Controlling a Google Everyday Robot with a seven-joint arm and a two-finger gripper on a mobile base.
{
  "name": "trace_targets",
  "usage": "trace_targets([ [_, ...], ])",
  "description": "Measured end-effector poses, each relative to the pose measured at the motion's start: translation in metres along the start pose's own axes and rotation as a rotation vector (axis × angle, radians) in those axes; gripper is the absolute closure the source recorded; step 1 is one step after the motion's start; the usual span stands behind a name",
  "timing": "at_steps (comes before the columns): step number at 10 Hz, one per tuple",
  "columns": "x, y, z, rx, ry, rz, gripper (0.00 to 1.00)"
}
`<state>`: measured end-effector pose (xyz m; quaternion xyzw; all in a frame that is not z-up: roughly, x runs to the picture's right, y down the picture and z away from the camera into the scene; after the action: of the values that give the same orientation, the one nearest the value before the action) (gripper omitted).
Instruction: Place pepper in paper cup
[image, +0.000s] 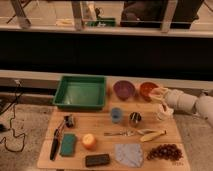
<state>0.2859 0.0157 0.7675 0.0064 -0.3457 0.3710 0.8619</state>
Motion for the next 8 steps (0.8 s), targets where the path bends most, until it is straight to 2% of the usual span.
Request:
trace_targets([
  [5,0.009,-0.017,-0.004,0.018,-0.016,0.018,0.93],
  [8,0.015,-0.022,-0.006,0.024,-0.011,0.023,0.93],
])
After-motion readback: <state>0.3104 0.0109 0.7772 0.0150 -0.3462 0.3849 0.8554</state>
